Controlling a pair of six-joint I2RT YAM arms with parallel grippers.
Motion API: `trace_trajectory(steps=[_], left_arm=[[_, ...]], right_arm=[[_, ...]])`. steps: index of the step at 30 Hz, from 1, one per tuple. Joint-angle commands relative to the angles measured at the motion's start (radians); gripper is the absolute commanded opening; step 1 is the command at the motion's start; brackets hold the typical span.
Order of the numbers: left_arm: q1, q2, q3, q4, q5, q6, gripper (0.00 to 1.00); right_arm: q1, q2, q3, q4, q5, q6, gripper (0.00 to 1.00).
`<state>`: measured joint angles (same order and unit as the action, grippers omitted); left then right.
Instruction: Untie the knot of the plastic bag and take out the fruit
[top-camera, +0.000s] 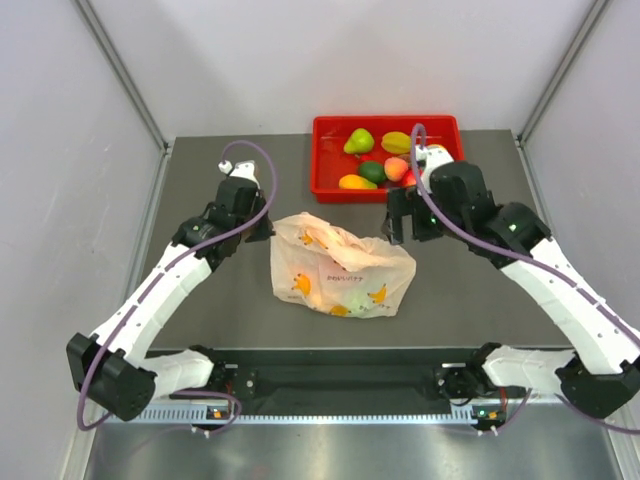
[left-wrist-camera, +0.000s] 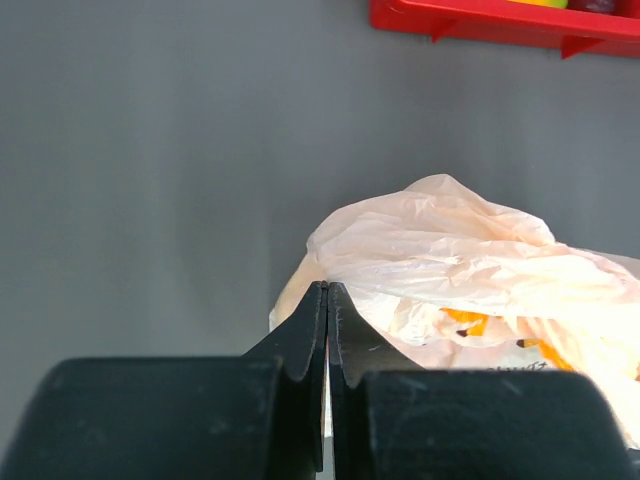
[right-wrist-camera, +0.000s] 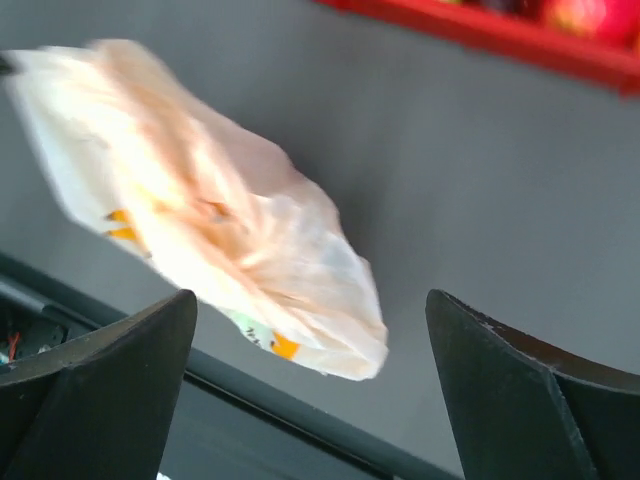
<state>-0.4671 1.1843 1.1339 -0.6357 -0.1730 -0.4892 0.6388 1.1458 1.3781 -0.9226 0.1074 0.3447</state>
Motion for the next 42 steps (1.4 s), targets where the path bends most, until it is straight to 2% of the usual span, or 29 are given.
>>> trace_trajectory(steps=[1, 5, 13, 16, 17, 19, 20, 22, 23, 27, 30, 33, 35, 37, 40, 41, 42], left_arm=[[0.005, -0.032, 0.015, 0.065, 0.041, -0.020, 0.00], [0.005, -0.032, 0.027, 0.064, 0.050, -0.029, 0.00], [0.005, -0.048, 0.036, 0.060, 0.049, -0.048, 0.00], [0.005, -0.052, 0.043, 0.056, 0.037, -0.048, 0.00], [0.005, -0.052, 0.046, 0.054, 0.033, -0.048, 0.00], [0.005, -0.054, 0.052, 0.053, 0.023, -0.048, 0.00], [0.007, -0.054, 0.052, 0.051, 0.018, -0.046, 0.00], [0.010, -0.054, 0.056, 0.047, 0.009, -0.042, 0.00], [0.015, -0.055, 0.056, 0.044, 0.000, -0.038, 0.00], [0.039, -0.055, 0.063, 0.037, -0.017, -0.020, 0.00], [0.073, -0.057, 0.078, 0.027, -0.033, -0.003, 0.00], [0.099, -0.052, 0.108, 0.021, -0.028, 0.024, 0.00], [0.099, -0.046, 0.136, 0.019, -0.020, 0.032, 0.00], [0.099, -0.038, 0.193, 0.018, 0.032, 0.041, 0.00], [0.099, -0.017, 0.274, 0.033, 0.168, 0.053, 0.00], [0.097, 0.006, 0.296, 0.034, 0.244, 0.063, 0.00], [0.094, 0.021, 0.338, 0.034, 0.382, 0.076, 0.04]], right_arm=[[0.126, 0.070, 0.152, -0.051, 0.063, -0.131, 0.97], [0.266, 0.201, 0.226, -0.053, 0.156, -0.148, 0.98], [0.417, 0.371, 0.266, -0.064, 0.265, -0.113, 0.94], [0.426, 0.393, 0.230, -0.055, 0.268, -0.098, 0.77], [0.426, 0.397, 0.217, -0.050, 0.281, -0.093, 0.61], [0.424, 0.397, 0.193, -0.056, 0.301, -0.072, 0.45], [0.418, 0.393, 0.184, -0.070, 0.322, -0.064, 0.28], [0.409, 0.381, 0.167, -0.084, 0.342, -0.036, 0.13], [0.395, 0.361, 0.158, -0.091, 0.351, -0.029, 0.00], [0.330, 0.270, 0.107, -0.090, 0.336, 0.037, 0.00], [0.218, 0.131, 0.014, -0.008, 0.198, 0.068, 0.00], [0.086, -0.045, -0.071, 0.094, -0.031, 0.077, 0.00], [0.052, -0.081, -0.086, 0.108, -0.102, 0.074, 0.00], [0.033, -0.115, -0.103, 0.126, -0.193, 0.047, 0.00], [0.003, -0.144, -0.116, 0.125, -0.195, 0.051, 0.00], [-0.011, -0.149, -0.117, 0.122, -0.193, 0.062, 0.00], [-0.017, -0.146, -0.119, 0.117, -0.193, 0.066, 0.00]])
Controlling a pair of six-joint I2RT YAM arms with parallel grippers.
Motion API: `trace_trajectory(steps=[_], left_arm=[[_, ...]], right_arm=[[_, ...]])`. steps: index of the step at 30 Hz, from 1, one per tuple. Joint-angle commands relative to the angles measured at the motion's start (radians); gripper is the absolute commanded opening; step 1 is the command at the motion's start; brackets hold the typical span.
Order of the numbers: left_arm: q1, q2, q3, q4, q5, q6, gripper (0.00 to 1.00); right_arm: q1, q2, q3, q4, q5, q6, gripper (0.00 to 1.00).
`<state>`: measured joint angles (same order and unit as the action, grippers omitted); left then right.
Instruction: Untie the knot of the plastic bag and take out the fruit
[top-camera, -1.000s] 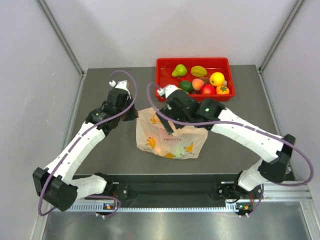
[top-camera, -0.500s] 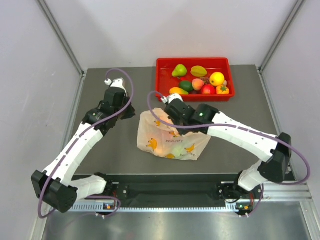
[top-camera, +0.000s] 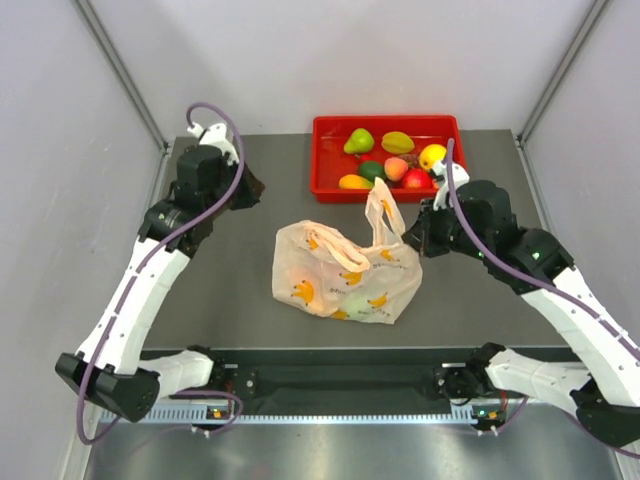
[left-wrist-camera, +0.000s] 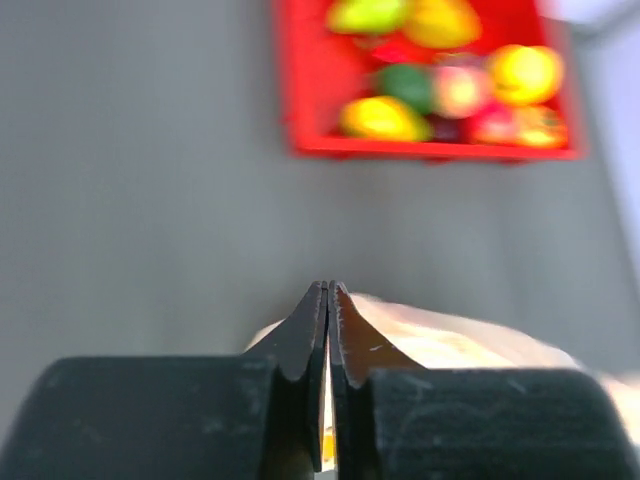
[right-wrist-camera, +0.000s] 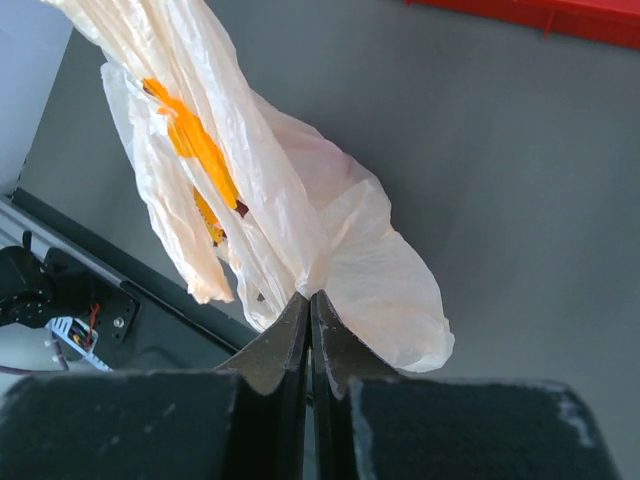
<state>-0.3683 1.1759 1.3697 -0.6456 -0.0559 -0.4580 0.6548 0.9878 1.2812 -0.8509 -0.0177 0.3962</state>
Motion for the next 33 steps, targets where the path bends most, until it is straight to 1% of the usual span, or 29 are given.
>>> trace_trajectory(steps=[1, 2, 3, 4, 5, 6, 7, 9, 10, 13, 14, 16, 17, 21, 23, 24, 25, 26, 28, 33], left_arm=[[-0.020, 0.062, 0.121, 0.044, 0.324, 0.057, 0.10], [-0.035, 0.074, 0.138, 0.040, 0.373, 0.073, 0.19], [-0.067, 0.088, 0.163, 0.037, 0.437, 0.109, 0.37], [-0.083, 0.103, 0.173, 0.006, 0.459, 0.129, 0.47], [-0.095, 0.134, 0.195, -0.015, 0.470, 0.152, 0.53], [-0.107, 0.152, 0.206, -0.038, 0.475, 0.191, 0.65], [-0.121, 0.184, 0.216, -0.086, 0.484, 0.206, 0.69], [-0.133, 0.211, 0.239, -0.117, 0.491, 0.237, 0.75], [-0.145, 0.228, 0.242, -0.124, 0.498, 0.246, 0.81], [-0.170, 0.252, 0.270, -0.178, 0.481, 0.260, 0.88], [-0.176, 0.258, 0.282, -0.212, 0.457, 0.262, 0.91], [-0.195, 0.281, 0.296, -0.250, 0.406, 0.245, 0.94], [-0.199, 0.289, 0.304, -0.264, 0.400, 0.236, 0.98], [-0.241, 0.307, 0.331, -0.311, 0.367, 0.130, 0.99], [-0.262, 0.315, 0.345, -0.316, 0.355, 0.117, 0.99], [-0.280, 0.318, 0.347, -0.316, 0.320, 0.128, 0.99], [-0.315, 0.327, 0.351, -0.324, 0.254, 0.149, 0.99], [-0.333, 0.333, 0.358, -0.325, 0.240, 0.178, 0.99], [-0.368, 0.327, 0.344, -0.303, 0.231, 0.295, 0.98], [-0.373, 0.262, 0.244, -0.224, 0.243, 0.542, 0.98]], right_arm=[[-0.037, 0.017, -0.022, 0.038, -0.062, 0.021, 0.00], [-0.037, 0.020, -0.023, 0.038, -0.061, 0.027, 0.00], [-0.037, 0.025, -0.025, 0.035, -0.054, 0.032, 0.00], [-0.038, 0.026, -0.026, 0.036, -0.051, 0.035, 0.00], [-0.035, 0.028, -0.028, 0.039, -0.053, 0.042, 0.00], [-0.037, 0.028, -0.029, 0.044, -0.056, 0.044, 0.00], [-0.037, 0.029, -0.029, 0.047, -0.063, 0.046, 0.00], [-0.037, 0.026, -0.034, 0.049, -0.068, 0.049, 0.00], [-0.037, 0.023, -0.034, 0.049, -0.068, 0.049, 0.00], [-0.035, 0.022, -0.037, 0.044, -0.062, 0.049, 0.00], [-0.037, 0.022, -0.036, 0.044, -0.061, 0.049, 0.00], [-0.037, 0.025, -0.036, 0.039, -0.059, 0.049, 0.00], [-0.034, 0.026, -0.034, 0.039, -0.057, 0.047, 0.00], [-0.037, 0.031, -0.036, 0.029, -0.042, 0.043, 0.00], [-0.038, 0.032, -0.037, 0.027, -0.039, 0.040, 0.00], [-0.037, 0.034, -0.037, 0.027, -0.036, 0.038, 0.00], [-0.037, 0.034, -0.037, 0.026, -0.036, 0.038, 0.00], [-0.037, 0.035, -0.039, 0.027, -0.034, 0.035, 0.00], [-0.038, 0.040, -0.040, 0.027, -0.036, 0.035, 0.00], [-0.035, 0.040, -0.048, 0.027, -0.033, 0.030, 0.00]])
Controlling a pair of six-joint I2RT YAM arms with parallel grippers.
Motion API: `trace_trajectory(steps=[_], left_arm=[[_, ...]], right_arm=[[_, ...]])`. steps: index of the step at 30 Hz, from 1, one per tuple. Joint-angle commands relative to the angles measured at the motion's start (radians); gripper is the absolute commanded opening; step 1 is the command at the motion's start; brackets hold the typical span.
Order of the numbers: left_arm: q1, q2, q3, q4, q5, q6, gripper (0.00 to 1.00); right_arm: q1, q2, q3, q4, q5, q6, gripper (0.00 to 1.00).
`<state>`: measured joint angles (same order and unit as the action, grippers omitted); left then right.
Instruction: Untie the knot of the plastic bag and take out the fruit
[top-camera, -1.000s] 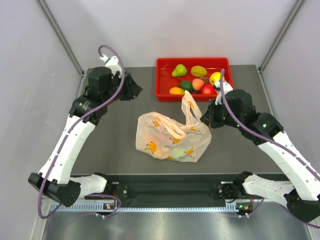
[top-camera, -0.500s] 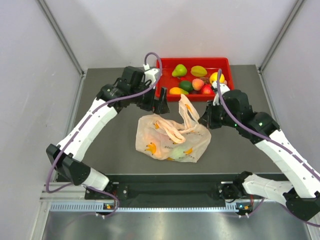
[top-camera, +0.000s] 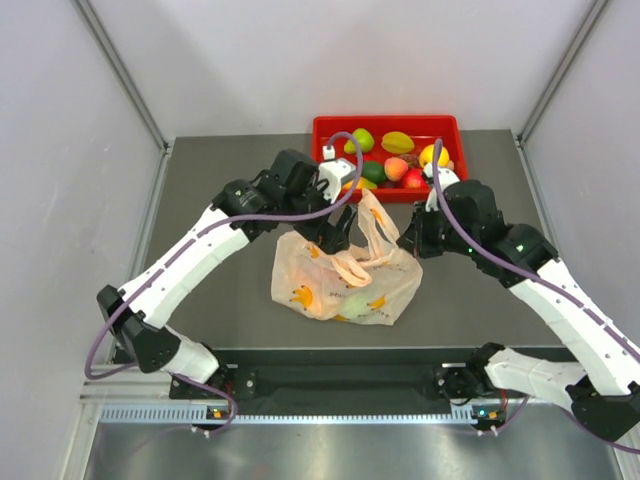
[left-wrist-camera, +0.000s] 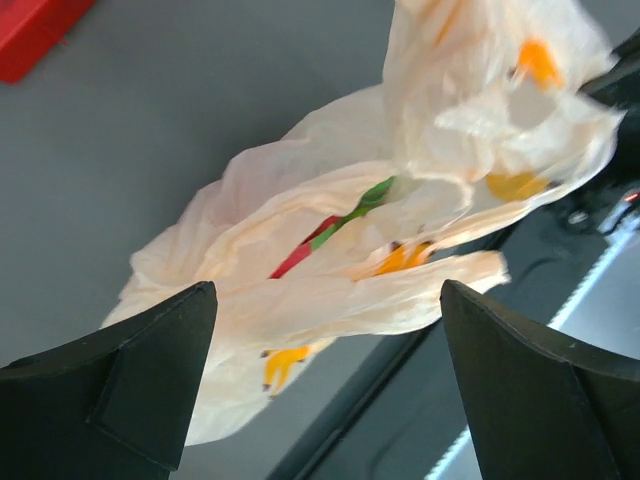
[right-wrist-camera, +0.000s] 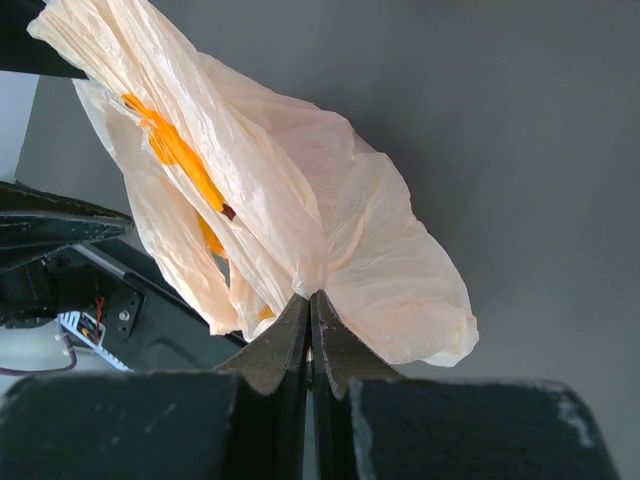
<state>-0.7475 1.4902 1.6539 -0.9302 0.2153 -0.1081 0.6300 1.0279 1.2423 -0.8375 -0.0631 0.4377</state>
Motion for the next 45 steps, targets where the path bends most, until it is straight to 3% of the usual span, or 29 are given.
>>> trace_trajectory(steps=[1, 8, 22, 27, 30, 31, 35, 41, 44, 45], left_arm=[[0.008, -0.079, -0.055, 0.068, -0.016, 0.220, 0.97], [0.008, -0.136, -0.194, 0.180, 0.076, 0.384, 0.92], [0.007, -0.079, -0.186, 0.146, 0.337, 0.378, 0.87], [0.002, -0.059, -0.213, 0.145, 0.313, 0.380, 0.86], [0.002, -0.044, -0.229, 0.166, 0.205, 0.375, 0.61], [0.002, -0.044, -0.238, 0.177, 0.179, 0.364, 0.41], [0.002, -0.050, -0.227, 0.186, 0.087, 0.357, 0.00], [0.002, -0.096, -0.214, 0.194, 0.064, 0.343, 0.00], [0.002, -0.126, -0.187, 0.209, 0.091, 0.321, 0.39], [0.002, -0.134, -0.178, 0.218, 0.110, 0.311, 0.61]], right_arm=[[-0.012, -0.002, -0.009, 0.014, 0.013, -0.010, 0.00], [-0.010, 0.004, -0.010, 0.015, 0.008, -0.014, 0.00], [-0.013, 0.018, -0.012, 0.015, 0.005, -0.008, 0.00], [-0.013, 0.026, -0.014, 0.029, -0.003, 0.001, 0.00], [-0.015, 0.029, -0.012, 0.035, -0.006, 0.006, 0.00], [-0.013, 0.031, -0.011, 0.037, -0.007, 0.007, 0.00], [-0.013, 0.037, -0.007, 0.046, -0.012, 0.012, 0.00], [-0.015, 0.049, -0.003, 0.054, -0.017, 0.012, 0.00], [-0.015, 0.047, -0.007, 0.055, -0.017, 0.012, 0.00], [-0.013, 0.046, -0.010, 0.054, -0.017, 0.013, 0.00]])
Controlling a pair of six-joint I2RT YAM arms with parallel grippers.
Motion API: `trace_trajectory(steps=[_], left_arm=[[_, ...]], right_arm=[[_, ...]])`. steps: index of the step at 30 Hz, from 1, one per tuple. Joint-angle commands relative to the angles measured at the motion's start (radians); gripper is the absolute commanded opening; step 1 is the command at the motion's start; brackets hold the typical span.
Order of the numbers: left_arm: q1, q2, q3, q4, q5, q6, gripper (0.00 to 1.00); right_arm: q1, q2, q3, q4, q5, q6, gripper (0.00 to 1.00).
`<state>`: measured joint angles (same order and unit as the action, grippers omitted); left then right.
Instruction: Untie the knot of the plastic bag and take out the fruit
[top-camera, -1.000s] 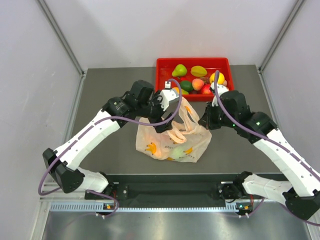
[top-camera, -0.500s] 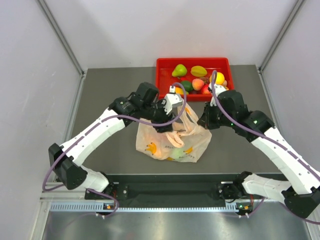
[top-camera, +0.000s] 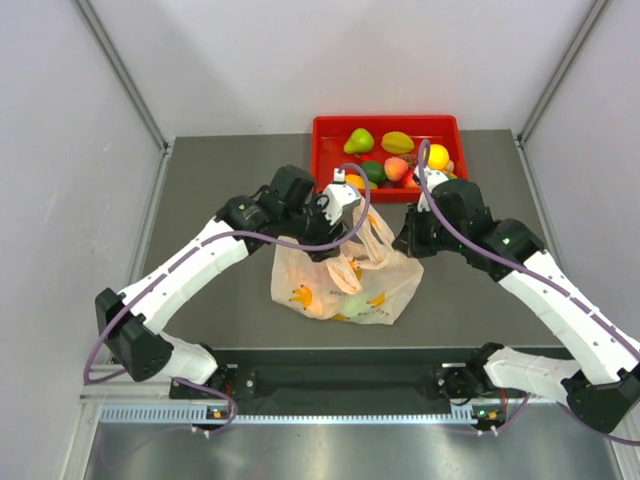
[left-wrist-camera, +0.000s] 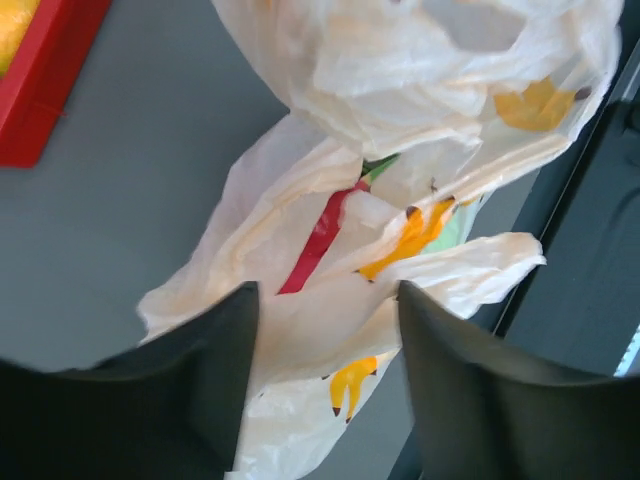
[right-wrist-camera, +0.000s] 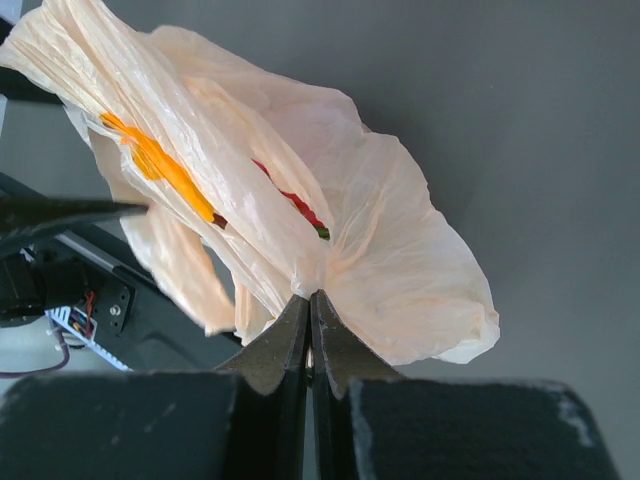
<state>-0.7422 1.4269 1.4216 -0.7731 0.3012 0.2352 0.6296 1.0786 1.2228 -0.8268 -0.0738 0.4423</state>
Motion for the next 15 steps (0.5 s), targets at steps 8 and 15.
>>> trace_trajectory(steps=[8, 15], left_arm=[[-0.003, -0.037, 0.108, -0.023, 0.162, -0.028, 0.78], [-0.003, 0.030, 0.079, -0.089, 0.245, 0.022, 0.76]], right_arm=[[-0.018, -0.006, 0.006, 0.045, -0.012, 0.007, 0.00], [-0.019, -0.002, 0.009, 0.045, -0.017, 0.003, 0.00]])
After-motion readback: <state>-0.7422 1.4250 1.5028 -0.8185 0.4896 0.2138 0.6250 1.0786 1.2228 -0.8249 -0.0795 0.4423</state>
